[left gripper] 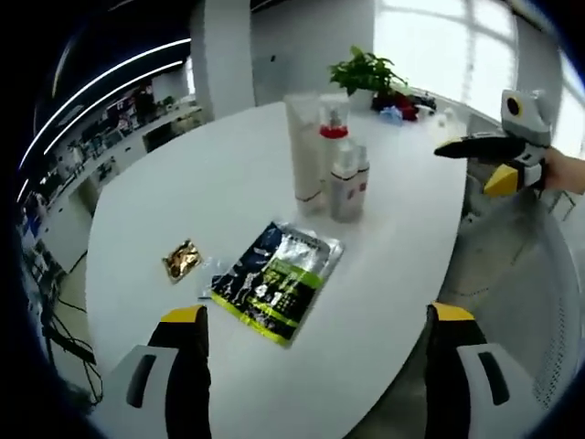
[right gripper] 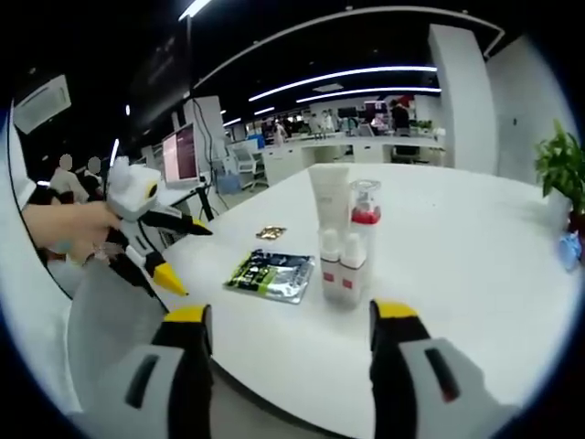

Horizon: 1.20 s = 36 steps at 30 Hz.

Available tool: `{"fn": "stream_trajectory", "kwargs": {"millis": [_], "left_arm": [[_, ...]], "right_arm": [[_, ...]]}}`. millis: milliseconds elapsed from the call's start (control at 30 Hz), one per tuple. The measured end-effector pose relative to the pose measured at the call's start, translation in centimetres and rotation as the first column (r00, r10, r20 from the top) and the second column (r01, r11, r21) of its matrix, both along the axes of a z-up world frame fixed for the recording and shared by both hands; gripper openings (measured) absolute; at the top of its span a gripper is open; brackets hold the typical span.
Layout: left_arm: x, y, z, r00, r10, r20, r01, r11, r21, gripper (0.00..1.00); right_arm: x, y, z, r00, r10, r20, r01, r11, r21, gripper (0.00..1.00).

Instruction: Arrange the skincare products in the storage area until every visible bottle or jar stands upright without overlapping.

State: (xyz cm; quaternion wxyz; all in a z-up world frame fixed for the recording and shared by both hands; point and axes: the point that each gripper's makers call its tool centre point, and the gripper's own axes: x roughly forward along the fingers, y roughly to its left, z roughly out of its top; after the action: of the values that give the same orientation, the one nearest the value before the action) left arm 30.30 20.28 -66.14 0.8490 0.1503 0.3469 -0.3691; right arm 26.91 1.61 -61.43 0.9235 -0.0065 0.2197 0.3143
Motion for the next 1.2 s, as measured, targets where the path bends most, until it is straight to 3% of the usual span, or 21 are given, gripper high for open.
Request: {"fn": "stream_trajectory", "kwargs": {"millis": [200, 400, 633, 1200], "left_arm": [[1.3, -0.2, -0.9, 0.998, -0.06, 0.0, 0.059, 0.995, 0.082, 0.97], [2.7, -0.6, -1.5, 0.996, -0.083, -0.013, 0.084, 0.991, 0.106, 0.97], [4.1, -0.7, -4.1, 0.986, -0.157, -0.058, 0.165, 0.968, 0.189, 0.97], [7.6, -2.4, -7.8, 0.948, -0.278, -0.155, 0.309, 0.922, 0.233, 0.97]], "right_arm": [[0.1, -0.2, -0.1, 1.0, -0.006, 0.001, 0.006, 1.0, -0.008, 0.71], [0.4, -0.6, 0.2, 0.999, -0.035, -0.004, 0.035, 0.999, 0.007, 0.71], [0.4, -0.8, 0.1, 0.999, -0.044, -0.01, 0.044, 0.999, -0.009, 0.71], [1.8, -2.7, 0.3, 0.992, -0.12, -0.03, 0.12, 0.993, -0.016, 0.71]]}}
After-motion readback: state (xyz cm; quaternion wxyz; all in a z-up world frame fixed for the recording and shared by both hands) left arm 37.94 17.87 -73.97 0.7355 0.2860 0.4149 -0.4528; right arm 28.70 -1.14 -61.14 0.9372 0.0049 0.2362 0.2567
